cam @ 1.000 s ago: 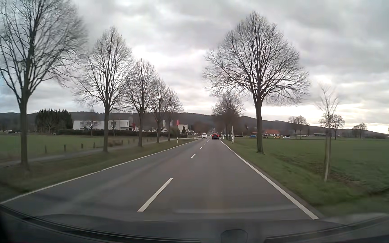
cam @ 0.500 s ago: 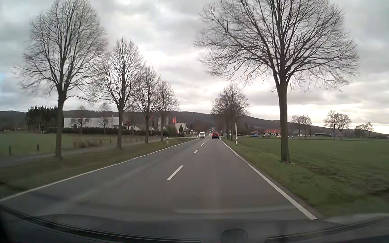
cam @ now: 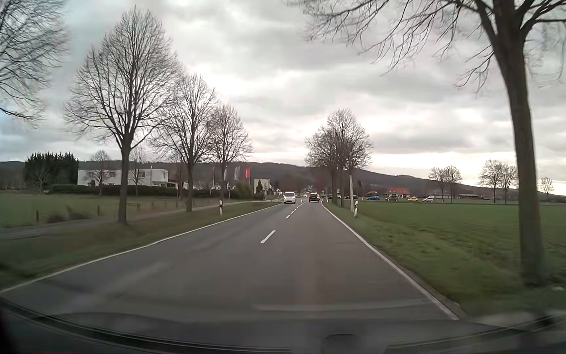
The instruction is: Follow the waypoints while adhering to traffic rules and regulations
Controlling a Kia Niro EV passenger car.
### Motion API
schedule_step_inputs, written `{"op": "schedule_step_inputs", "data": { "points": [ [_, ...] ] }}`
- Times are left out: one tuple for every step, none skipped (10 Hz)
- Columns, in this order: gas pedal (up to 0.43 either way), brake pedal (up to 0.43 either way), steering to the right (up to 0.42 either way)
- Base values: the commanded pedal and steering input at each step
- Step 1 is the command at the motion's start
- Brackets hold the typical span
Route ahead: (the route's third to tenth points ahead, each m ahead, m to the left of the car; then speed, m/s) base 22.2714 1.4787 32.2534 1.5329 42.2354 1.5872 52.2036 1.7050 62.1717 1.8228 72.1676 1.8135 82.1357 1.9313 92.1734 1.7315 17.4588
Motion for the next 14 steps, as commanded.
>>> {"op": "schedule_step_inputs", "data": {
  "points": [
    [0.228, 0.0, 0.003],
    [0.228, 0.0, 0.003],
    [0.228, 0.0, 0.003],
    [0.228, 0.0, 0.003],
    [0.228, 0.0, 0.004],
    [0.228, 0.0, 0.005],
    [0.228, 0.0, 0.008],
    [0.228, 0.0, 0.008],
    [0.228, 0.0, 0.008],
    [0.228, 0.0, 0.007],
    [0.228, 0.0, 0.007],
    [0.228, 0.0, 0.006],
    [0.228, 0.0, 0.006],
    [0.228, 0.0, 0.005]
  ]
}}
